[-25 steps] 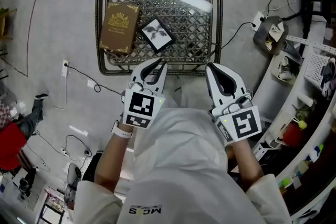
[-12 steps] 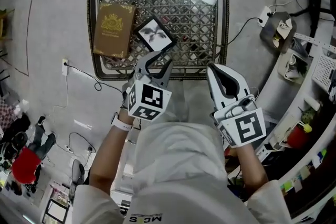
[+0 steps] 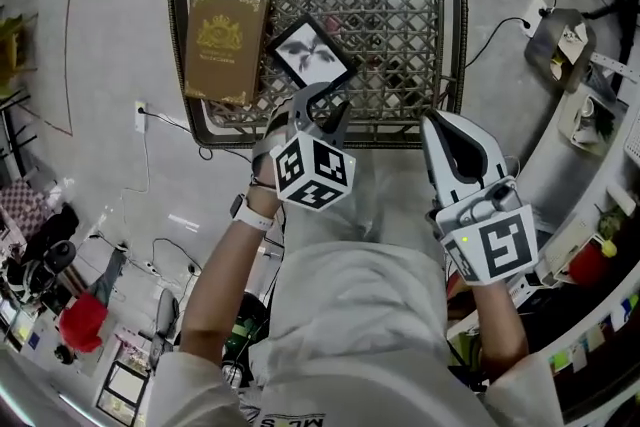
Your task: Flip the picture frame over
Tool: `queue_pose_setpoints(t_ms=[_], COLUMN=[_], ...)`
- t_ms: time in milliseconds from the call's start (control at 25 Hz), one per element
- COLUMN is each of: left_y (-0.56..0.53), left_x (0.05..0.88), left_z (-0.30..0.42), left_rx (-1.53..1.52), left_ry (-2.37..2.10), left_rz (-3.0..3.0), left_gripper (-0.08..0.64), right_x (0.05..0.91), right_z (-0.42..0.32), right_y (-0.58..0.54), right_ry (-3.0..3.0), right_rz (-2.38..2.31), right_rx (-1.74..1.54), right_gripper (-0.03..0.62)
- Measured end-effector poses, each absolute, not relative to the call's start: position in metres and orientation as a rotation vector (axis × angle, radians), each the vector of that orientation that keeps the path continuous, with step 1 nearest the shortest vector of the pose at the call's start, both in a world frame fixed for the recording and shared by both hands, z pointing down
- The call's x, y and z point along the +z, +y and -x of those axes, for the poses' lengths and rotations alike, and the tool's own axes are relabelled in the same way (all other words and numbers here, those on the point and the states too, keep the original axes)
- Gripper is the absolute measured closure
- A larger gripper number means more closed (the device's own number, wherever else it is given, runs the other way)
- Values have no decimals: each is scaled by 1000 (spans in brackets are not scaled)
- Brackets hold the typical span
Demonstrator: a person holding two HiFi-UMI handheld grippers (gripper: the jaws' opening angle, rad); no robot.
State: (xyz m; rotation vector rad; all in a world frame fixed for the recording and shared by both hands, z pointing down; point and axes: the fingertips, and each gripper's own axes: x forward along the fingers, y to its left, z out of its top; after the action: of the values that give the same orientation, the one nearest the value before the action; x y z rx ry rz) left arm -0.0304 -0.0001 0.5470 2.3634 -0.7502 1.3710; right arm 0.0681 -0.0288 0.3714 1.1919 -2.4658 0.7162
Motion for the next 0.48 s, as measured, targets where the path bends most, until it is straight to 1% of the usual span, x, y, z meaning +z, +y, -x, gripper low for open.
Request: queue_pose_setpoints(t_ms=[280,360,480], left_y=[3,2,0], left_x=[591,599,611], left_z=[35,38,40], left_rx=[1508,1530,1552], left_ry=[-708,-714,-697], left_rz=[-2302,-2295,-2273], left_gripper=[419,437,437], right_x=[386,388,392], right_z=[-70,-71,-74], right_y=[-24,-24,-28], right_ry=[-2445,-2442,-2440], right_rz=[-1175,-1180,-1190], right_rx=[763,769,783], right_gripper=[575,575,575])
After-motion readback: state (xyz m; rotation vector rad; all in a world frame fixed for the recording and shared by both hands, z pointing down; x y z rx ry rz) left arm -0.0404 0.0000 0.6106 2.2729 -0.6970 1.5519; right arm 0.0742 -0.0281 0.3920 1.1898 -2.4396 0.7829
